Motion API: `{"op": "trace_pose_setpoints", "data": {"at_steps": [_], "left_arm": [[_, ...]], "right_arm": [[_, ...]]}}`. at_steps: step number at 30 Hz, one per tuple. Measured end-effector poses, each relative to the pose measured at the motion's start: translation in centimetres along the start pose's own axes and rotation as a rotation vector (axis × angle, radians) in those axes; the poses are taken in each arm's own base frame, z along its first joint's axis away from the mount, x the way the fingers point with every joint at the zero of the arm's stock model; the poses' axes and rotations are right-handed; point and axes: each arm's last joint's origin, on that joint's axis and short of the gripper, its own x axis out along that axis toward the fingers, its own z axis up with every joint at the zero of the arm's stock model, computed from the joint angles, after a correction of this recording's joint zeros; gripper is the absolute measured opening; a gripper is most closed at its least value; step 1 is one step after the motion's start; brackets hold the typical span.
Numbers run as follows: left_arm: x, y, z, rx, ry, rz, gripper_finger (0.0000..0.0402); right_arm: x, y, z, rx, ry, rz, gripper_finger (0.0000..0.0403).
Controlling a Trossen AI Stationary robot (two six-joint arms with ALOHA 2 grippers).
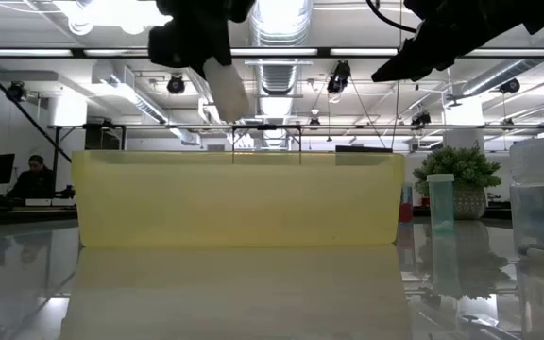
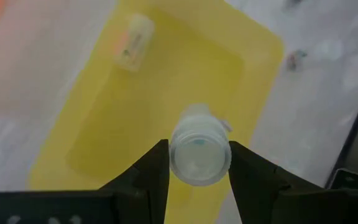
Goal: Pick and place medicine bottles into bin by pill shape (circle, oval)
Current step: Put the top transparent capsule bottle into the yellow bin
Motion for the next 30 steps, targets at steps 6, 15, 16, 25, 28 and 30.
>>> {"op": "trace_pose_setpoints", "data": {"at_steps": [6,15,16,25,28,30], "left_arm": [[3.2,-0.2,0.2,0.032,0.058,0.11,0.0121],[7.7,0.4,-0.7,0.09,0.176,0.249,0.0121],[7.9,0.6,-0.9,0.095,0.179,0.274,0.0121],[8.4,1.6,-1.9,0.121,0.213,0.394,0.0121],[8.3,1.7,-1.9,0.125,0.209,0.415,0.0121],[8.3,1.8,-1.9,0.126,0.213,0.418,0.0121]], "right_arm": [[0.0,0.0,0.0,-0.005,0.0,0.0,0.0166],[0.0,0.0,-0.1,-0.007,0.002,-0.001,0.0166],[0.1,0.0,-0.2,-0.007,0.004,-0.001,0.0166],[0.1,0.0,-0.3,-0.006,0.007,0.0,0.0166],[0.1,0.0,-0.3,-0.004,0.007,0.0,0.0166],[0.1,0.0,-0.3,-0.001,0.007,0.0,0.0166]]}}
